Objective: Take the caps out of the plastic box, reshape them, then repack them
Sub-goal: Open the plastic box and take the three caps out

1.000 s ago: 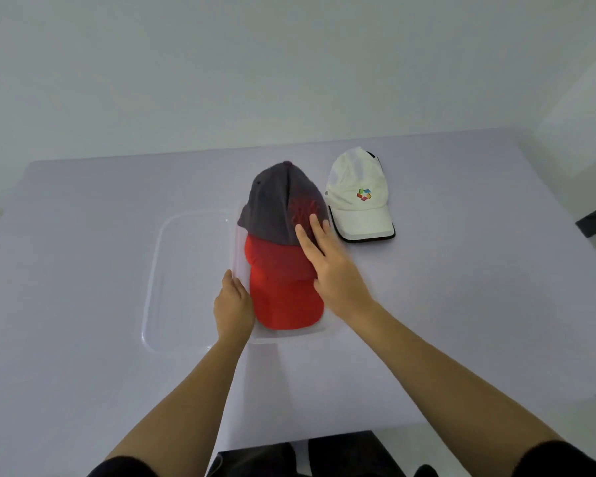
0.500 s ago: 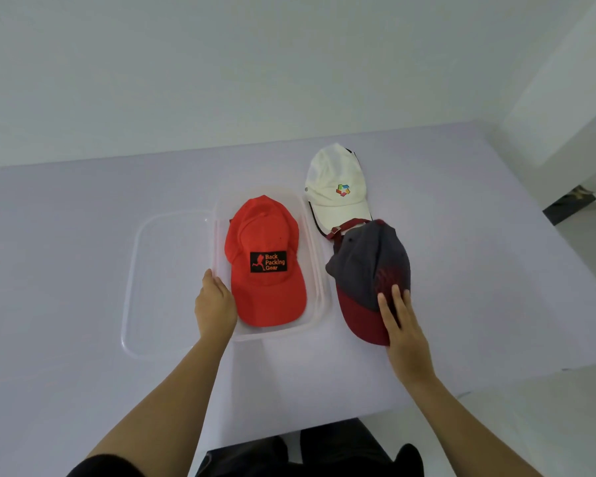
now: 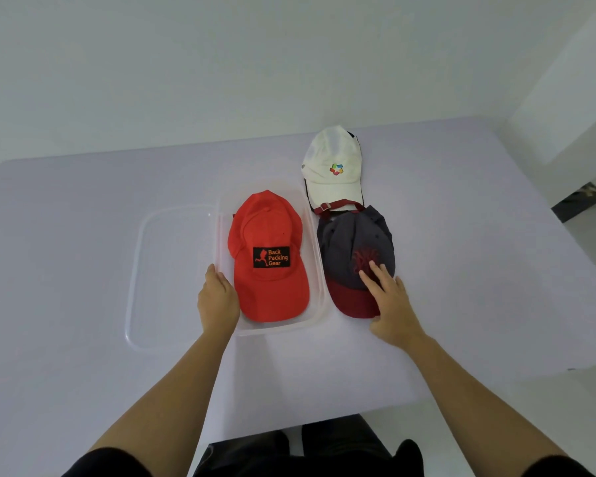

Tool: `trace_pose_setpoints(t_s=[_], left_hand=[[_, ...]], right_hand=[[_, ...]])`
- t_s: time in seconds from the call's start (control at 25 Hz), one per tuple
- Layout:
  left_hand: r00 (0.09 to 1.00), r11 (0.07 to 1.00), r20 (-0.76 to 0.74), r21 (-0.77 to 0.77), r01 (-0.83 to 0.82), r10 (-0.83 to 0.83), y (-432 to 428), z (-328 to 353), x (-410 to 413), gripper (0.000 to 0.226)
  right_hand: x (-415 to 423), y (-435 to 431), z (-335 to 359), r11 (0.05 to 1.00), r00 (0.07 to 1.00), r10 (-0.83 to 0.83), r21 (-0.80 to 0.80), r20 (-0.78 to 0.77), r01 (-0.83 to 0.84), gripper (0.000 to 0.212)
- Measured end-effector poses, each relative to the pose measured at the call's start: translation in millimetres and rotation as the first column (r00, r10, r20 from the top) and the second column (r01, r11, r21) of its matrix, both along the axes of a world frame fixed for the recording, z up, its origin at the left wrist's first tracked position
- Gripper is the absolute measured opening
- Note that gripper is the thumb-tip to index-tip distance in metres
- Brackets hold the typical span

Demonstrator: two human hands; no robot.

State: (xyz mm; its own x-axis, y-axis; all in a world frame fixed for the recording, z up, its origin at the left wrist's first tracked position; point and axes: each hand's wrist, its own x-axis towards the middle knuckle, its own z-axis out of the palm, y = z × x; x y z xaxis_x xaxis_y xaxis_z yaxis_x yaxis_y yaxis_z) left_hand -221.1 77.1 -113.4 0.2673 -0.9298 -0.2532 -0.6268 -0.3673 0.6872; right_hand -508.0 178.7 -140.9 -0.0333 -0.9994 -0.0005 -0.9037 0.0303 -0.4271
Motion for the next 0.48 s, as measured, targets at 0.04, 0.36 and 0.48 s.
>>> trace_pose_setpoints(t_s=[0.04,0.36,0.48], left_hand=[[1.0,1.0,-0.001,0.002,-0.002,0.002,0,-1,0,0.043],[0.999,1.0,-0.034,0.021,-0.022,0.023,-2,1,5,0.043],[0.999,0.999,-0.044,0.033,-0.024,0.026,-3,0,6,0.043]], right_hand=[[11,-8,8,0.997,0.998,-0.031,-0.074,0.053,0.035,0.082],[150,-111,53,0.989,0.923,-0.069,0.144,0.378,0.015,0.08],[153,-142,38,0.85,0.859,-0.369,0.502,0.355,0.158,0.091]])
